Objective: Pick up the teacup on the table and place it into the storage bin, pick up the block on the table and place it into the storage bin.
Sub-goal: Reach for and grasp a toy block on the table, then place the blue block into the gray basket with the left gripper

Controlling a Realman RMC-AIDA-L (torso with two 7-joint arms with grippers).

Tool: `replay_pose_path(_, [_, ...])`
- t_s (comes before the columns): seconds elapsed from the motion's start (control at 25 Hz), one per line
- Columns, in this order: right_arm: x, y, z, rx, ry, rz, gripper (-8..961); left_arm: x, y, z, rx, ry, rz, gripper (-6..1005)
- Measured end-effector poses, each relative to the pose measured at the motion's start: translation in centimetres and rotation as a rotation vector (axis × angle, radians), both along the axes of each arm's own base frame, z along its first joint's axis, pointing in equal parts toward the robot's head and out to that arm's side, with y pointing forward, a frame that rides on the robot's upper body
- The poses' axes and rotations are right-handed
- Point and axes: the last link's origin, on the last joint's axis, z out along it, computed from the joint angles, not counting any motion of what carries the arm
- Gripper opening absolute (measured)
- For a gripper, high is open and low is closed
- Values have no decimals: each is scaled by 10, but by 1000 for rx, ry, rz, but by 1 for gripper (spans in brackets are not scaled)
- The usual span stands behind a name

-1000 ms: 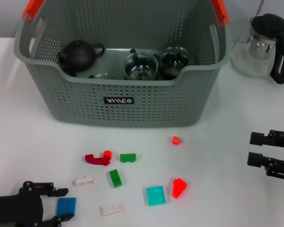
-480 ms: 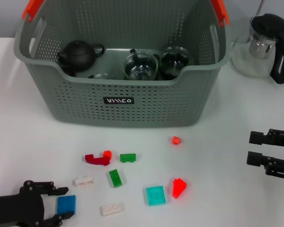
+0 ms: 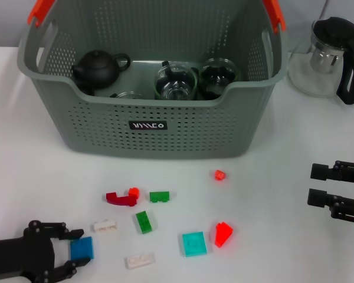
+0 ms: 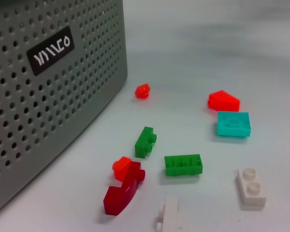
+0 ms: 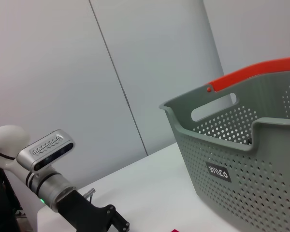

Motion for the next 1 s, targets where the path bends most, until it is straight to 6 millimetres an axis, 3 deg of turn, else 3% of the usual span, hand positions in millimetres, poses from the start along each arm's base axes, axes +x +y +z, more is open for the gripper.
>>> replay_pose_path(0.32, [-1,1,0,0,0,3,603,0,7,3,-24,17,47,480])
replay_pose_path(0.4, [-1,1,0,0,-1,3,603,0,7,7,-22,8,49,425])
replay_pose_path(0.72, [-1,1,1,1,0,5,603,16,15,51,-18,-208,164,397])
replay_pose_path(1.0, [-4,3,0,-1,1,13,604,52,33,61,-125,-423,207,396])
